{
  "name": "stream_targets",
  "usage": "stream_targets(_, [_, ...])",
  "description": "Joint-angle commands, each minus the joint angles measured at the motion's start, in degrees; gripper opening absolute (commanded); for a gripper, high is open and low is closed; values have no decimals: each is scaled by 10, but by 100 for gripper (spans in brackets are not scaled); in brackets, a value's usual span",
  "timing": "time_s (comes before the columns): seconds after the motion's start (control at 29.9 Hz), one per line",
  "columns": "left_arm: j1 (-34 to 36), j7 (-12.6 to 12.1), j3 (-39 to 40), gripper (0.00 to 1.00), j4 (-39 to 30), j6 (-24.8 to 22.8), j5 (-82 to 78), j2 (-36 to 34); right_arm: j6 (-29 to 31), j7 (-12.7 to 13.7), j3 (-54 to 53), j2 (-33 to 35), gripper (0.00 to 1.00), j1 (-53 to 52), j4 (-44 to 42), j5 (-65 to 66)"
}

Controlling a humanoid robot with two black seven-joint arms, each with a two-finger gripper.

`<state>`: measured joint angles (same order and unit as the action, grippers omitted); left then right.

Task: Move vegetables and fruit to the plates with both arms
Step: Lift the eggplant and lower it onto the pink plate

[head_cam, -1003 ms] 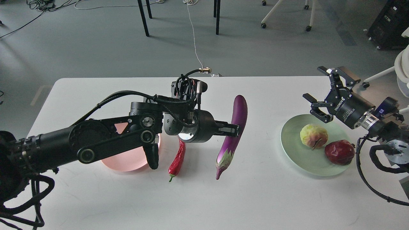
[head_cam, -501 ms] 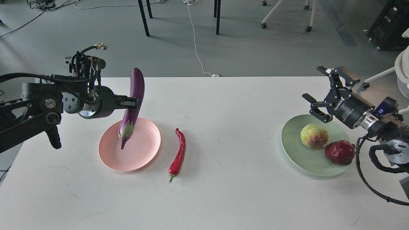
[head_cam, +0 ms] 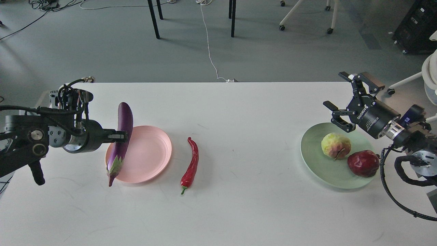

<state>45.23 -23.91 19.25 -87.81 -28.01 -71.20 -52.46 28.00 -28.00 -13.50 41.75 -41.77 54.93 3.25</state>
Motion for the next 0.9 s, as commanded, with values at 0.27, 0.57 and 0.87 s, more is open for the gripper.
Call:
stream_targets(0.27, [-11, 2, 5, 33, 1, 0, 1, 11, 0, 0, 1, 0, 98, 2, 1, 0])
stream_targets(0.57, [-27, 3, -1, 55, 6, 0, -4, 12, 0, 0, 1, 0, 98, 4, 3, 1])
stream_targets(0.87, [-21, 9, 12, 86, 2, 0, -4, 12, 0, 0, 1, 3, 98, 4, 3, 1])
